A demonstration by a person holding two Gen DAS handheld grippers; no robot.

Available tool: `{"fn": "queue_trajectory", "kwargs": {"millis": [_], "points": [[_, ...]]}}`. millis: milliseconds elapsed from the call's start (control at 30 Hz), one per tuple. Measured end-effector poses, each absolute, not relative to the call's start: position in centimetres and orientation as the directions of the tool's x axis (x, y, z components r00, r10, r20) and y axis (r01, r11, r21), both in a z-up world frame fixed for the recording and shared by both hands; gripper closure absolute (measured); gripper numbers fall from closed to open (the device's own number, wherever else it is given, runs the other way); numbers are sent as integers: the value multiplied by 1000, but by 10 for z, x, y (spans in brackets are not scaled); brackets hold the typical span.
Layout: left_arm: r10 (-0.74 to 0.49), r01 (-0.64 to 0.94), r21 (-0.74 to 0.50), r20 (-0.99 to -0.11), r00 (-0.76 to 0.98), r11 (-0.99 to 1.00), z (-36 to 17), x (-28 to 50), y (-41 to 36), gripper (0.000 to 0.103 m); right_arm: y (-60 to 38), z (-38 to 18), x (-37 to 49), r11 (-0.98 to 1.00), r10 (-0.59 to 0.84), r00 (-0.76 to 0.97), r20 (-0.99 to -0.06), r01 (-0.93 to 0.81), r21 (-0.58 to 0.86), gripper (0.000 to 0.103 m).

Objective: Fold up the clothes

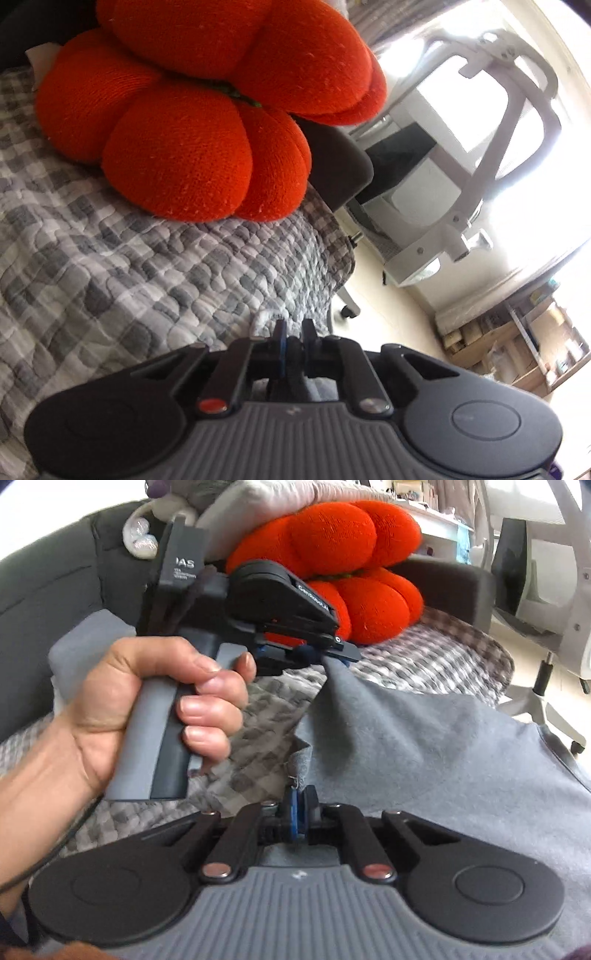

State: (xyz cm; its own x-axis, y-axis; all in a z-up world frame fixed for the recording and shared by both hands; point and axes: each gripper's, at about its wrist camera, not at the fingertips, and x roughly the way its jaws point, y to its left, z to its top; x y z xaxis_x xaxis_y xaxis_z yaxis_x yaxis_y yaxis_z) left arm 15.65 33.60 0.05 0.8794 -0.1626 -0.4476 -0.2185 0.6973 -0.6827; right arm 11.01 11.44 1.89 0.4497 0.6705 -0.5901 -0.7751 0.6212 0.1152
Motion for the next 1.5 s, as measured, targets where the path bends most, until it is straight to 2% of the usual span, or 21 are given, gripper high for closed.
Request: {"fn": "queue_trajectory", "kwargs": {"millis": [167,233,300,400,467,533,567,600,667,700,767,800,833,900,967,1033,1167,1400,1500], "points": [[-163,-253,-737,-441,882,626,-5,151,350,94,102,16,112,651,698,470,-540,-730,208,96],[-175,-265,-750,-451,875,606,-8,151,354,81,97,17,113,654,722,471,-507,-705,276,96],[-210,-249,-751,-457,864,611,-11,153,351,56,97,17,110,662,717,480,-505,-696,278,96],[-238,-237,-735,-478,846,635,-13,158,345,47,103,17,102,668,692,491,-530,-713,212,89],[-230,-246,-724,-490,841,644,-14,159,343,46,107,21,95,652,686,491,-537,-742,155,89],[-229,-237,-707,-497,837,666,-14,159,341,47,113,24,90,642,679,500,-538,-759,105,88],[-228,-228,-689,-503,834,688,-13,159,339,51,116,26,88,639,675,506,-536,-765,83,87],[-226,-219,-671,-510,830,708,-12,160,337,68,119,27,87,635,671,513,-535,-770,59,83],[-206,-221,-631,-531,822,744,-11,160,334,87,128,24,88,624,663,522,-536,-782,11,72],[-192,-226,-609,-543,818,760,-10,160,333,90,132,23,87,618,659,525,-539,-786,-10,69],[-191,-214,-603,-536,823,769,-8,159,333,94,139,18,86,611,641,528,-557,-790,-45,69],[-196,-203,-607,-525,828,768,-7,158,333,96,143,15,86,611,626,534,-569,-789,-67,78],[-203,-191,-612,-515,833,768,-5,157,333,96,146,12,85,621,597,552,-582,-777,-99,97],[-210,-166,-603,-502,839,780,1,154,331,97,144,9,83,653,573,588,-571,-749,-116,98],[-214,-140,-587,-492,844,797,9,152,327,97,128,13,83,696,596,601,-532,-718,-32,99],[-205,-129,-561,-492,846,818,17,151,322,97,105,18,84,728,640,602,-478,-674,125,99],[-111,-193,-441,-576,810,877,26,154,308,96,71,14,96,729,684,592,-425,-571,378,99],[-208,-197,-578,-559,803,792,20,155,319,96,32,6,109,627,735,590,-336,-400,669,99],[-213,-180,-590,-535,818,787,24,154,310,96,31,7,103,669,701,607,-376,-377,640,99]]}}
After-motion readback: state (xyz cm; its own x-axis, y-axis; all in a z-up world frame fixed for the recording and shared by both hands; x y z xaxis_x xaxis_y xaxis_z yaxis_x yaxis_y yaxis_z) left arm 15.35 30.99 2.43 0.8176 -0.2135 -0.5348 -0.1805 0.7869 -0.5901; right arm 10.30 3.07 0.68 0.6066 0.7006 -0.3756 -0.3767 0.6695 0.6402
